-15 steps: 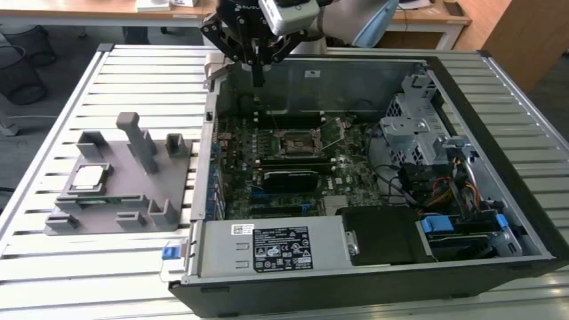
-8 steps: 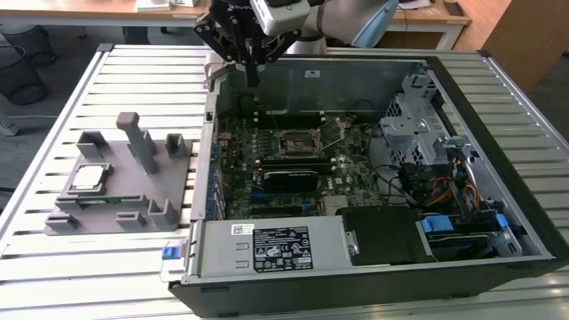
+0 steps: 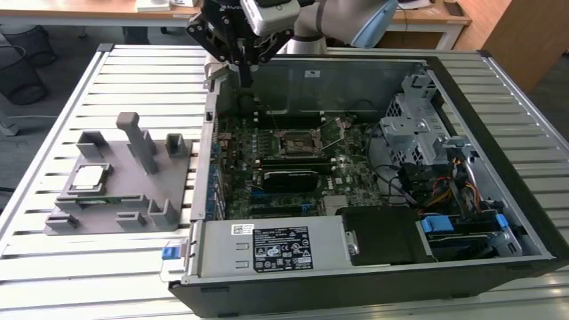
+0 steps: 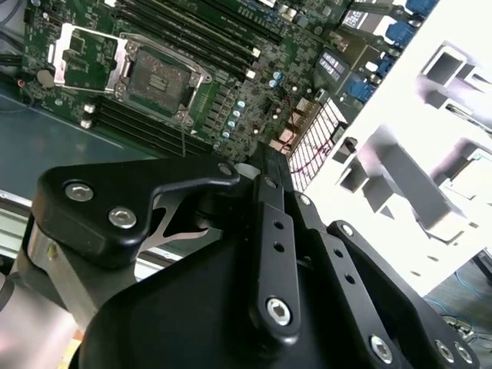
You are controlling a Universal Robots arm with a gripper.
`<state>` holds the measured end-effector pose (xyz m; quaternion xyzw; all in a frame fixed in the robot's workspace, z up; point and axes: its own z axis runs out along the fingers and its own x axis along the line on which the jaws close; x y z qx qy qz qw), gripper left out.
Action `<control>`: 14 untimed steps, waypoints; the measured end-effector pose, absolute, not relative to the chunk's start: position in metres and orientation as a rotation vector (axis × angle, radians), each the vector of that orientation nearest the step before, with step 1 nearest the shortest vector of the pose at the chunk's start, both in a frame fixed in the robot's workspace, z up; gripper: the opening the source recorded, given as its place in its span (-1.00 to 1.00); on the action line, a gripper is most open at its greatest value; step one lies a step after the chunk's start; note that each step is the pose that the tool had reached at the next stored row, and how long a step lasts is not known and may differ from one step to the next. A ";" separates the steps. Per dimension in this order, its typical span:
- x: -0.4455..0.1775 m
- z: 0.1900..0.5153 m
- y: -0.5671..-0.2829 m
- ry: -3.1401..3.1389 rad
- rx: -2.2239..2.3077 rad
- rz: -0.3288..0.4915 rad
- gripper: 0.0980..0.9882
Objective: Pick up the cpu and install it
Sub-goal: 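Reach for the cpu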
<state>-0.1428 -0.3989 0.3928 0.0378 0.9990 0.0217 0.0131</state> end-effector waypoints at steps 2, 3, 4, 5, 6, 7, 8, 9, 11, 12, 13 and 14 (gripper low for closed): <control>-0.145 0.393 -0.399 3.112 0.118 0.068 -0.98; -0.146 0.393 -0.399 3.112 0.118 0.068 -0.98; -0.147 0.393 -0.399 3.112 0.118 0.068 -0.98; -0.148 0.393 -0.399 3.112 0.118 0.068 -0.98; -0.149 0.393 -0.399 3.112 0.118 0.068 -0.98; -0.150 0.393 -0.399 3.112 0.118 0.068 -0.98; -0.150 0.393 -0.399 3.113 0.118 0.068 -0.98; -0.151 0.392 -0.399 3.113 0.118 0.068 -0.98; -0.154 0.392 -0.399 3.112 0.118 0.068 -0.98; -0.156 0.392 -0.399 3.113 0.118 0.068 -0.98; -0.158 0.392 -0.399 3.112 0.118 0.068 -0.98; -0.160 0.392 -0.399 3.112 0.118 0.068 -0.98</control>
